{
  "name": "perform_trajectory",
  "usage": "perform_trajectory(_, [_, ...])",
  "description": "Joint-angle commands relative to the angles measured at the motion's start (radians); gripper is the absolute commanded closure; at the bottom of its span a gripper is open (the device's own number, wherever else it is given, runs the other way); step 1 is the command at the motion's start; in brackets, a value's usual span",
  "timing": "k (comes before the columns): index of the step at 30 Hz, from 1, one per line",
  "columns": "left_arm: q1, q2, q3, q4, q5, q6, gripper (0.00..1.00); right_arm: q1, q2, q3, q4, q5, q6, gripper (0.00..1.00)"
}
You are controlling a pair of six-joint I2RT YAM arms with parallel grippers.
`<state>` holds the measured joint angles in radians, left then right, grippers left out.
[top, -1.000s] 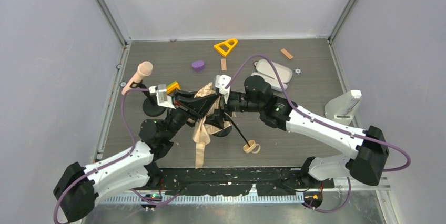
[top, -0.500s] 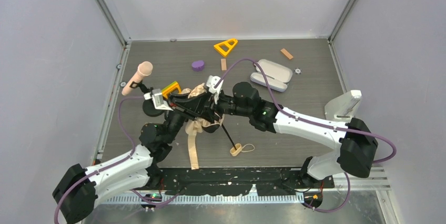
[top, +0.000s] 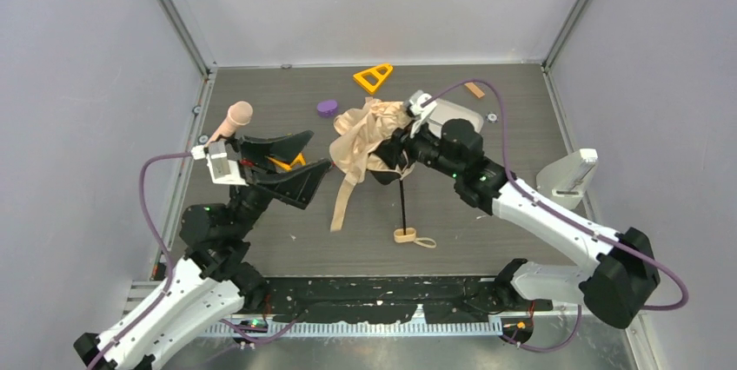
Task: Put away the umbrella
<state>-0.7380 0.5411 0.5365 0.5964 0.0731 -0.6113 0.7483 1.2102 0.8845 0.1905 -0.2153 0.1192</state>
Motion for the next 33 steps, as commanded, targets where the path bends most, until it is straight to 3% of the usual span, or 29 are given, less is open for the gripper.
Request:
perform_trajectory(1, [0.072, -0.007, 0.054, -0.188, 0.211, 0.085, 0.0, -0.062, -0.104, 0.036, 0.006, -0.05, 0.064, 0.94])
perform_trajectory(9, [0.168, 0.046, -0.037, -0.202, 0.571, 0.089, 0.01, -0.138, -0.223, 0.097, -0.044, -0.216, 0.122, 0.94])
perform_trajectory(17, [0.224, 0.099, -0.092, -0.134, 0.71, 0.111, 0.0, -0.155, -0.266, 0.165, -0.074, -0.426, 0.188, 0.94])
perform_trajectory(22, [0.225, 0.177, -0.116, 0.078, 0.835, 0.005, 0.0, -0.155, -0.279, 0.19, -0.088, -0.497, 0.196, 0.94])
perform_trajectory(26, [0.208, 0.271, -0.093, 0.158, 1.008, -0.094, 0.1, -0.155, -0.279, 0.204, -0.106, -0.495, 0.186, 0.94])
perform_trajectory(30, [0.187, 0.295, -0.104, 0.169, 1.013, -0.12, 0.34, -0.156, -0.284, 0.217, -0.127, -0.479, 0.17, 0.94])
perform_trajectory(33, [0.181, 0.289, -0.101, 0.155, 1.02, -0.122, 0.38, -0.158, -0.29, 0.23, -0.168, -0.462, 0.143, 0.94])
